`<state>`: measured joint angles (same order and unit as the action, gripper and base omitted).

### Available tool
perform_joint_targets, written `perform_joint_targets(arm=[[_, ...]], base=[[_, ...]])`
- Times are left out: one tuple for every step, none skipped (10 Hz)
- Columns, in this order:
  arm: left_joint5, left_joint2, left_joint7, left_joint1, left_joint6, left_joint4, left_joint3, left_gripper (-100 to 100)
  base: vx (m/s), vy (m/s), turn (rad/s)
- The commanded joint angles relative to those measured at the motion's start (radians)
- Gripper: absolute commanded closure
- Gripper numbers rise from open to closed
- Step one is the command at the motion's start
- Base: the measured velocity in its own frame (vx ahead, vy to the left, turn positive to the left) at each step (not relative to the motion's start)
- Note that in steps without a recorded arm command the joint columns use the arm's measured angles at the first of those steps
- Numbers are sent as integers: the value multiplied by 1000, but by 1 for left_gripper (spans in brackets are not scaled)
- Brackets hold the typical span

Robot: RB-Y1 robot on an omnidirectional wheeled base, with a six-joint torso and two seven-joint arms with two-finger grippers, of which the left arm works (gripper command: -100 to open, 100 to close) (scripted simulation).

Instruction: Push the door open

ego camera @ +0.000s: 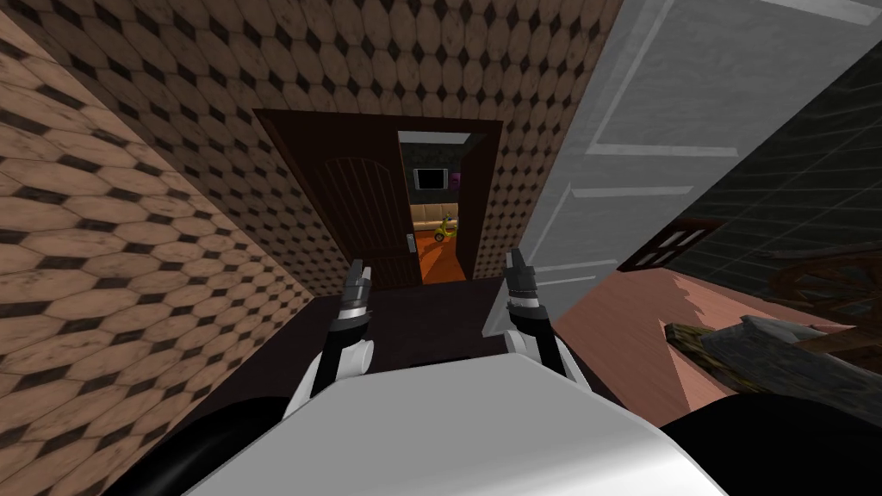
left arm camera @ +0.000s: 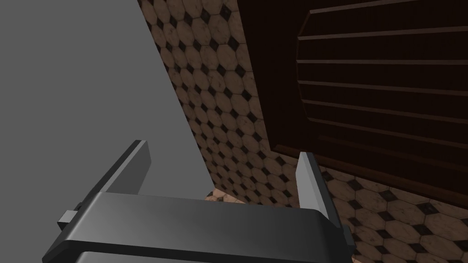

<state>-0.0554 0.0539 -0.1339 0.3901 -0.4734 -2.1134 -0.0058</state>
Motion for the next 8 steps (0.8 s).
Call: perform_joint_targets(arm=[[4, 4, -1, -19, -3, 38, 3, -100], [6, 6, -2, -32, -3, 61, 5, -100], [9, 9, -2, -46, -3, 84, 8, -100], [12, 11, -3, -60, -3, 107, 11, -100], [15, 13, -3, -76, -3, 133, 14, -100], [18, 15, -4, -92, -3, 159, 16, -100], [21, 18, -4, -108, -3, 185, 19, -100], [24, 20, -5, -124, -2, 212, 22, -100]], base=[[80, 29, 2], [85, 12, -2], [75, 5, 5], [77, 27, 3], [80, 27, -1], [85, 7, 0], [96, -1, 4], [97, 26, 6]])
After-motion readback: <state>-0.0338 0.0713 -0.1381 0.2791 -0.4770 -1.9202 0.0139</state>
